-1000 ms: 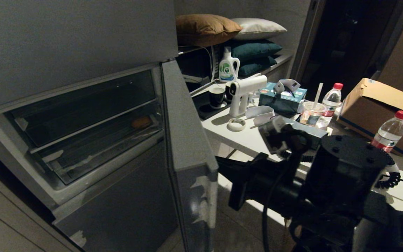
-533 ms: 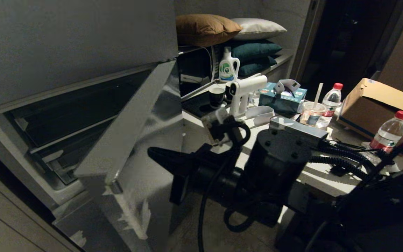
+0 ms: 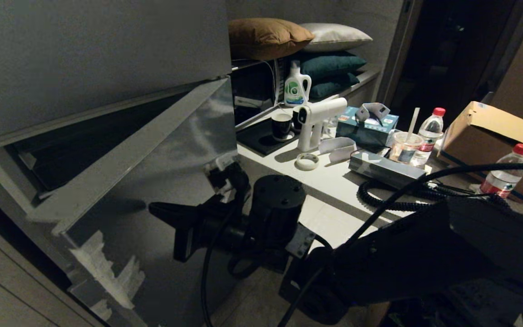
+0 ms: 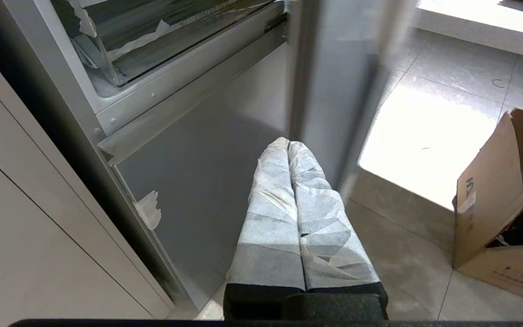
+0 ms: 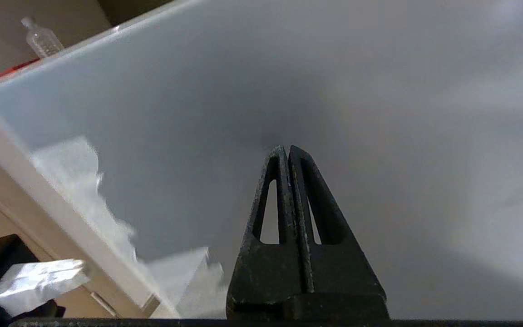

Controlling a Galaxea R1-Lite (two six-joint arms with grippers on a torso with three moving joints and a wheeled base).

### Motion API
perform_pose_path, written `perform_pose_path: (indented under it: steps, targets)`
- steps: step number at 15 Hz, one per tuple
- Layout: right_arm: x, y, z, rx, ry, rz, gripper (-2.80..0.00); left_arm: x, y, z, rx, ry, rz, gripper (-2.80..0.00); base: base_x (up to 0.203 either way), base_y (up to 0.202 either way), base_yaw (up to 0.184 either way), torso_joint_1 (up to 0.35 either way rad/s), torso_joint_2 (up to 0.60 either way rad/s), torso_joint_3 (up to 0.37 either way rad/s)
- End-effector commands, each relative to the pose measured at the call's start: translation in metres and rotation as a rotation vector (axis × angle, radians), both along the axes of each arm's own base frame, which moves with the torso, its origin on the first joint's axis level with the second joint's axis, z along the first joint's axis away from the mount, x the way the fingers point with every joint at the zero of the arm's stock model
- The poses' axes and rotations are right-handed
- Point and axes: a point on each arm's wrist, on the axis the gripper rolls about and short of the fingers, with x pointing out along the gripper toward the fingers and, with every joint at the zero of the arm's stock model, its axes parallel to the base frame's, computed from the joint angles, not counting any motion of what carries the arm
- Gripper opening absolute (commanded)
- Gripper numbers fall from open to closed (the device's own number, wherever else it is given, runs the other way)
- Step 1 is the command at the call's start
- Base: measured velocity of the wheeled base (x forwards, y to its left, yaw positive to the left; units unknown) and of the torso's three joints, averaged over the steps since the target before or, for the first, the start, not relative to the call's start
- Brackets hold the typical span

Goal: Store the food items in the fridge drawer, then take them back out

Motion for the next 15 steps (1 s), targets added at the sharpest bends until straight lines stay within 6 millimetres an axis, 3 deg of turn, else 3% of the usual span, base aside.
perform_pose_path:
  steps: [1, 5, 10, 13, 15]
  targets:
    - [0.004, 0.003, -0.009, -0.007, 0.007, -0.006, -2.8, 0.0, 0.0, 0.0, -0.001, 0.002, 0.001, -2.8, 0.0, 0.0, 0.0, 0.0, 0.0, 0.0]
    - [0.002, 0.001, -0.001, -0.003, -0.006, -0.031, -2.8, 0.0, 0.0, 0.0, -0.001, 0.002, 0.001, -2.8, 0.0, 0.0, 0.0, 0.0, 0.0, 0.0]
    - [0.013, 0.016, 0.004, -0.024, 0.004, -0.033, -2.8, 0.0, 0.0, 0.0, 0.036, 0.0, -0.011, -2.8, 0.0, 0.0, 0.0, 0.0, 0.0, 0.0]
    - [0.019, 0.022, -0.005, -0.037, 0.006, -0.034, -2.8, 0.002, -0.002, 0.004, 0.187, -0.087, -0.077, -2.8, 0.0, 0.0, 0.0, 0.0, 0.0, 0.0]
    - [0.025, 0.028, -0.008, -0.03, -0.002, -0.038, -2.8, 0.002, -0.002, 0.006, 0.194, -0.103, -0.081, -2.8, 0.0, 0.0, 0.0, 0.0, 0.0, 0.0]
